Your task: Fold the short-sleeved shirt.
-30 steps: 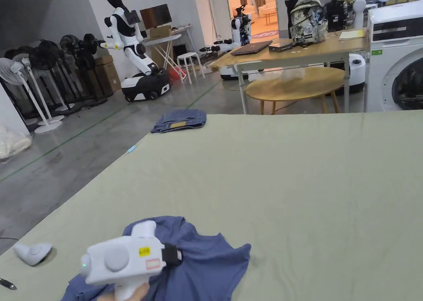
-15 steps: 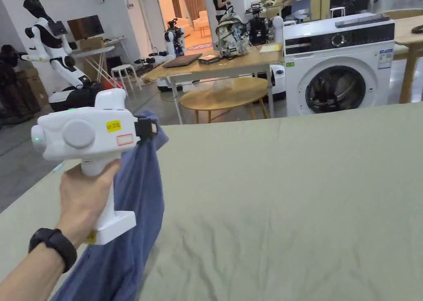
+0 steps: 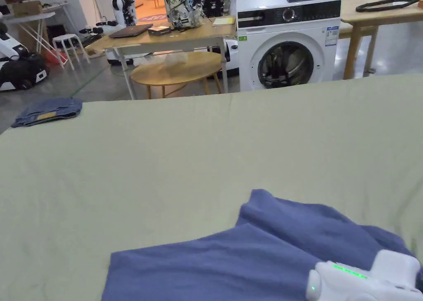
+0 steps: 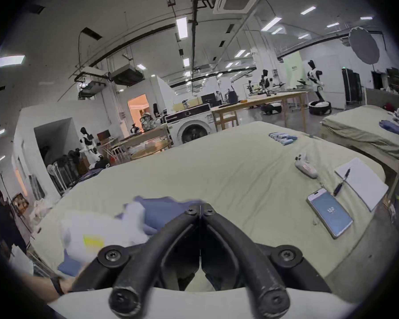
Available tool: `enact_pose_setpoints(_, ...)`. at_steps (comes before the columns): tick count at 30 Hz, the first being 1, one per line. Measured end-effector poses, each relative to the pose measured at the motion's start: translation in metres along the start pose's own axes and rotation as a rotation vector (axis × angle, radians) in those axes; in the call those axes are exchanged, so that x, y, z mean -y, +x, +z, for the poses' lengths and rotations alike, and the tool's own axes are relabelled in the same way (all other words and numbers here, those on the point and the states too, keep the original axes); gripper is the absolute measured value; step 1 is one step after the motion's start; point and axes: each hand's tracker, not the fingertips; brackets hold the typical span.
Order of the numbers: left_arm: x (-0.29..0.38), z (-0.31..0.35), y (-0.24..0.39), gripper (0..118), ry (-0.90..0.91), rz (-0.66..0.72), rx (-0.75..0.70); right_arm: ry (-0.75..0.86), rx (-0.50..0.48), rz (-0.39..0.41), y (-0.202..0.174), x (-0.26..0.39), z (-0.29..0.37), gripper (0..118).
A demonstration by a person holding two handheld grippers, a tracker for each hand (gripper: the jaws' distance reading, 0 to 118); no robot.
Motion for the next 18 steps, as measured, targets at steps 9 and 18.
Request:
enact_pose_setpoints(9,0.022,0.103,0.041,47,0.234,-0.164,-0.032,-0.021,-0.021,0.072,-0.014,-0.005,0.022,0)
enact_pose_setpoints(18,0.042,0.374,0.017,47,0.767,-0.242,-0.776,0.034,-0.132,0.185,-0.058,-0.023,0.003,0)
